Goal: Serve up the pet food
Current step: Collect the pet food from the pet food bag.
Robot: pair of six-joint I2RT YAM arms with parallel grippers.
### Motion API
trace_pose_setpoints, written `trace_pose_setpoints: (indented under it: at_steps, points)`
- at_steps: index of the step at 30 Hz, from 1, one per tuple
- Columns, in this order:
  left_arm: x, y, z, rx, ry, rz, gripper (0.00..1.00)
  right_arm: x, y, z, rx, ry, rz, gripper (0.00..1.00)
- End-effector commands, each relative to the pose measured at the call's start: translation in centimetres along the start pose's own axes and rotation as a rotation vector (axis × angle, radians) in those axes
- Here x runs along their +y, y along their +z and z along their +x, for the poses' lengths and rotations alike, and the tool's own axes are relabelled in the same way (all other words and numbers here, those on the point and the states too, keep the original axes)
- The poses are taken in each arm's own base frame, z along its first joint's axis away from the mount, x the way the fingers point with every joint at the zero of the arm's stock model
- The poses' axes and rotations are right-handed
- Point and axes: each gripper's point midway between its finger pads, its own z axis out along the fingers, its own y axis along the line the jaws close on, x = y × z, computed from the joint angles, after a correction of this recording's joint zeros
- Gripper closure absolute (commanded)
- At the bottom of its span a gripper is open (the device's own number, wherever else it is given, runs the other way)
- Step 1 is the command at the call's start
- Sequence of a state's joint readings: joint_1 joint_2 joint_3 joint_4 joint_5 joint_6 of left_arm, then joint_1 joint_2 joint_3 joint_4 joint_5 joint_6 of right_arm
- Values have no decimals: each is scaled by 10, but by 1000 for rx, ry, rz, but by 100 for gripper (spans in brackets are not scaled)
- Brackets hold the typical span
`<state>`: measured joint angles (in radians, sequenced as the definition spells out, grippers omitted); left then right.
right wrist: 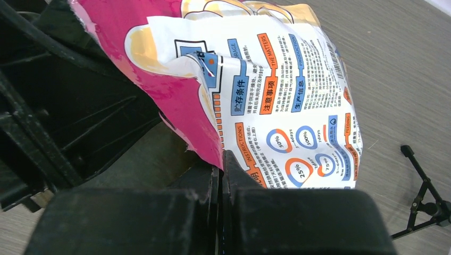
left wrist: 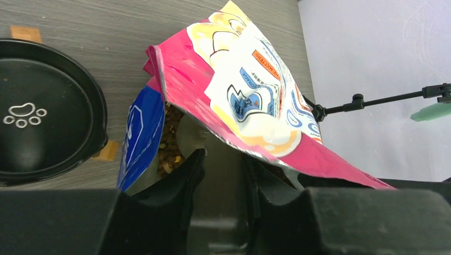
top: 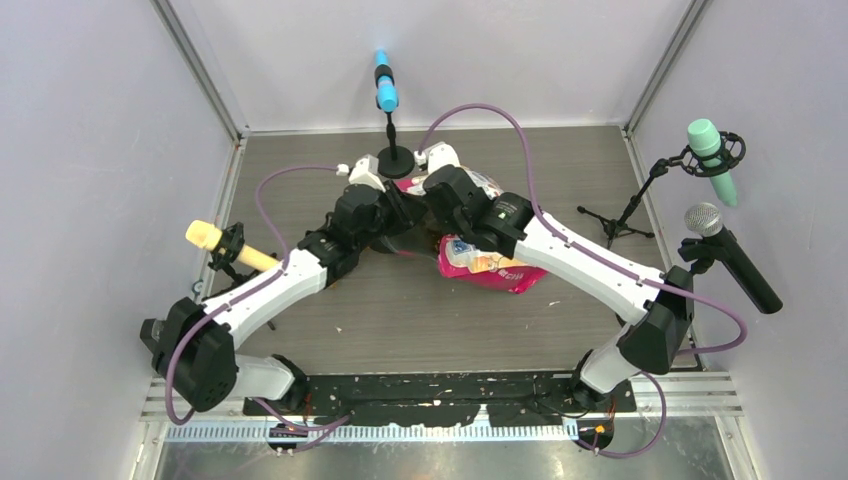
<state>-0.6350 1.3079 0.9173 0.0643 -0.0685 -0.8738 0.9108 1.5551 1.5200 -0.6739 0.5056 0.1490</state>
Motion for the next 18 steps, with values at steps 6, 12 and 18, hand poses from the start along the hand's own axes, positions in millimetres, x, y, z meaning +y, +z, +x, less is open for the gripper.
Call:
trace_pose_setpoints:
  at_steps: [6, 12, 18]
  points:
    - [-18, 36, 35, 107, -10, 61, 100, -25, -4, 16, 42, 65, 24, 95]
    - [-43, 53, 57, 199, -83, 212, 100, -25, -3, 21, 55, 90, 3, 95]
    - [-64, 45, 53, 182, -155, 336, 100, -28, -2, 20, 53, 103, 10, 95]
